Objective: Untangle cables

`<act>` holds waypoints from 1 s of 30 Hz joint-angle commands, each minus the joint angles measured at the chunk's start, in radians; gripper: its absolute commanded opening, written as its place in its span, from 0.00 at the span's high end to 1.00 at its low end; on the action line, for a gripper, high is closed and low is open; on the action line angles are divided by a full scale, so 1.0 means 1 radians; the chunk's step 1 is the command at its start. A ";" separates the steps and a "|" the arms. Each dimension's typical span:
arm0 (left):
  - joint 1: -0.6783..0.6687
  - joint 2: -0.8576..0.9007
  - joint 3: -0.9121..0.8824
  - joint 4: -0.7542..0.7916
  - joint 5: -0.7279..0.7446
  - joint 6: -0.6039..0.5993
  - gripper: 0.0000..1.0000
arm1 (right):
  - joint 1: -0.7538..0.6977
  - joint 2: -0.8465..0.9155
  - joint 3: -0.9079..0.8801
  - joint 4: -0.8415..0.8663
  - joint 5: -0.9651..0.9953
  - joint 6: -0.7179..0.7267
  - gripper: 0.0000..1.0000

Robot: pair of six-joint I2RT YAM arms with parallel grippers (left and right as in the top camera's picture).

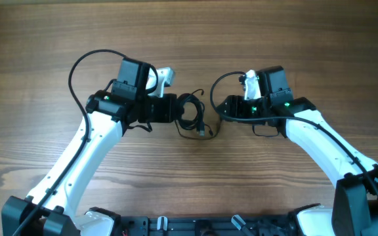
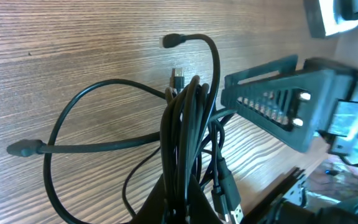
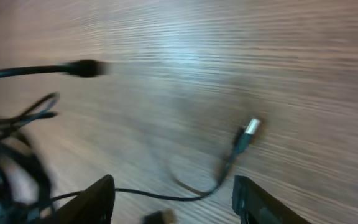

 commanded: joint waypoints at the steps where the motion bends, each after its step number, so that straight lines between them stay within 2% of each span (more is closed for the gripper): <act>1: -0.037 -0.011 0.001 0.003 -0.085 0.027 0.96 | 0.006 0.014 0.003 0.037 -0.216 -0.101 0.36; 5: -0.066 0.006 0.001 0.004 -0.206 -0.040 0.96 | 0.031 0.014 0.003 0.059 -0.274 -0.133 0.35; 10: -0.114 0.011 0.001 0.012 -0.200 -0.056 0.96 | 0.071 0.014 0.003 0.070 -0.228 -0.150 0.36; 11: -0.125 0.011 0.001 0.015 -0.185 -0.055 0.96 | 0.076 0.014 0.003 0.071 -0.187 -0.145 0.39; 13: -0.129 0.011 0.001 0.019 -0.138 -0.055 0.96 | 0.077 0.014 0.003 0.070 -0.121 -0.104 0.48; 14: -0.129 0.011 0.001 0.020 -0.120 -0.055 0.96 | 0.077 0.014 0.003 0.071 -0.098 -0.081 0.57; 16: -0.129 0.011 0.001 0.021 -0.118 -0.055 0.96 | 0.077 0.014 0.003 0.073 -0.062 -0.063 0.89; 17: -0.129 0.011 0.001 0.021 -0.119 -0.055 0.96 | 0.077 0.014 0.003 0.069 -0.041 -0.058 0.96; 24: -0.127 0.011 0.001 0.019 -0.127 -0.055 0.96 | 0.077 0.014 0.002 -0.003 0.079 -0.002 0.96; 27: -0.127 0.011 0.001 0.019 -0.127 -0.055 0.96 | 0.077 0.014 0.002 -0.026 0.071 0.002 0.96; 29: -0.127 0.011 0.001 0.019 -0.139 -0.055 0.96 | 0.077 0.014 0.002 -0.076 0.172 0.045 0.96; 30: -0.127 0.011 0.001 0.016 -0.152 -0.055 0.96 | 0.076 0.014 0.002 -0.124 0.284 0.122 0.96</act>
